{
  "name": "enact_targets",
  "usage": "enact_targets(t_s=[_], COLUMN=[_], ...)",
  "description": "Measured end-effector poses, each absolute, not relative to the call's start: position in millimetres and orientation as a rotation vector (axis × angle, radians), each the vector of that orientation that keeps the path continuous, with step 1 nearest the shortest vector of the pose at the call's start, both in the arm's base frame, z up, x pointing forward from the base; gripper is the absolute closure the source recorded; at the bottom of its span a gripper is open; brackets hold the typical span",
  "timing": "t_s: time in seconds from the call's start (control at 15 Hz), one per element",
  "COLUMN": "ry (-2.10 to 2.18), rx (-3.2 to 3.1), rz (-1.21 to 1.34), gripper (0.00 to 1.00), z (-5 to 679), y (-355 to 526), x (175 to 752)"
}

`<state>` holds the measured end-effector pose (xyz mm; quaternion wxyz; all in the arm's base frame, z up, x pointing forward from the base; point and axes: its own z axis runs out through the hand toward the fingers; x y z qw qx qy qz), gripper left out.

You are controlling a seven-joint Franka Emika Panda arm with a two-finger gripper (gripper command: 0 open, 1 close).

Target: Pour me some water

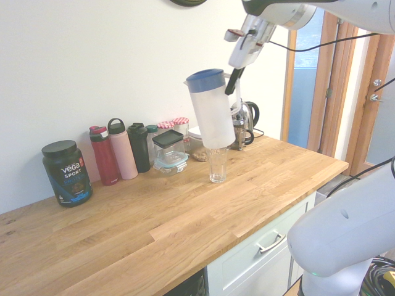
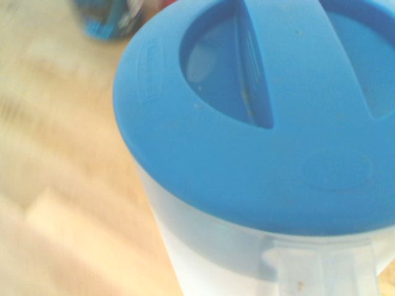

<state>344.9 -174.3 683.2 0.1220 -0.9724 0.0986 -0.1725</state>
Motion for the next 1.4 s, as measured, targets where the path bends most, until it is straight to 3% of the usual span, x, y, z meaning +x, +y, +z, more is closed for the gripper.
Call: enact_targets(t_s=[0.47, 1.4], ry=[-0.239, -0.364], rx=[-2.932, -3.062], rz=[-0.263, -0.095], gripper=[1.0, 1.0], z=[641.9, 576.2], y=[-260.4, -308.4], x=[393.7, 430.5])
